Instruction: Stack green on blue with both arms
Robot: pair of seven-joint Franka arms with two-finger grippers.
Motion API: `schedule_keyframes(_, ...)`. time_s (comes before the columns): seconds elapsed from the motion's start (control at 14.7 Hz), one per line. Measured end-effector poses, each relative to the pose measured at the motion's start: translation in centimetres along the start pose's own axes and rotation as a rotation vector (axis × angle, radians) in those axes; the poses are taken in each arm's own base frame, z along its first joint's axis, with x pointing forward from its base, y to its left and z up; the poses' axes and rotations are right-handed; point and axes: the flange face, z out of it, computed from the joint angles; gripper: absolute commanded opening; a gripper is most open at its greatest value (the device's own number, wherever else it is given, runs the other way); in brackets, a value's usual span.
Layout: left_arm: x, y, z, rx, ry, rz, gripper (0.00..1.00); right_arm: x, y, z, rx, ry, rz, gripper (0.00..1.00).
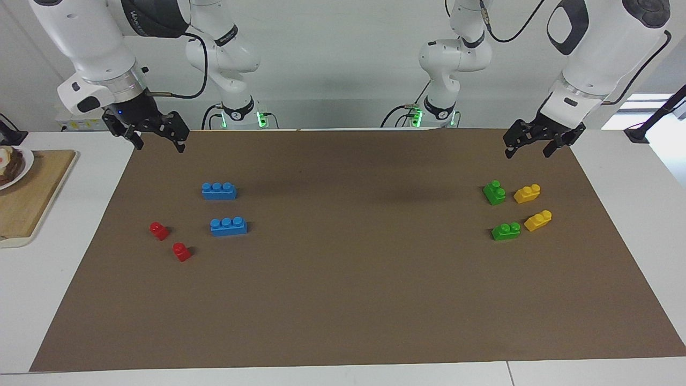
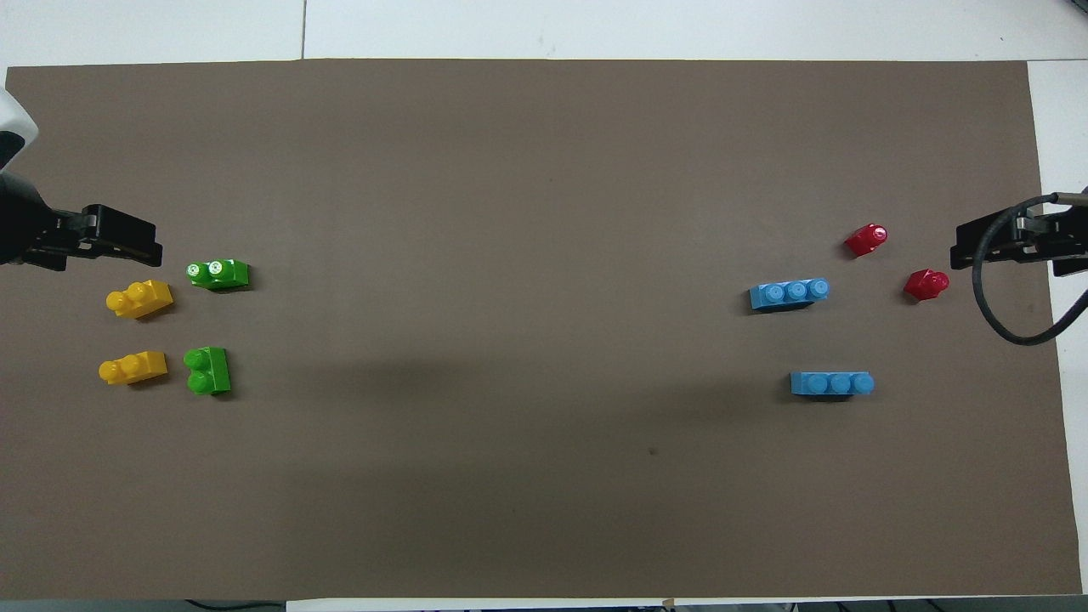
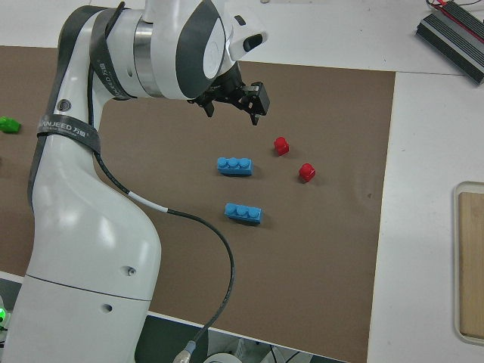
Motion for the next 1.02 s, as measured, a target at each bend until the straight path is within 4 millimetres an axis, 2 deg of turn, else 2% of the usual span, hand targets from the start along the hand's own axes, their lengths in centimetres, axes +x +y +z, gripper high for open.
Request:
schedule_keyframes(0.88, 0.05, -0.22, -0.07, 0.000, 0.004, -0.004, 1.00, 0.00, -0.28, -0.04, 0.000, 0.004, -0.005, 1.00)
schedule_keyframes(0.95, 0.04, -0.42, -0.07, 0.000, 0.004, -0.009, 1.00, 0.09, -0.40, -0.12, 0.001, 0.013, -0.007, 0.89)
schedule_keyframes(1.02, 0.01, -0.93, -0.05, 0.000, 0.001, -0.019, 1.00, 0.15, -0.36, -0.17, 0.001, 0.019, -0.005, 0.87)
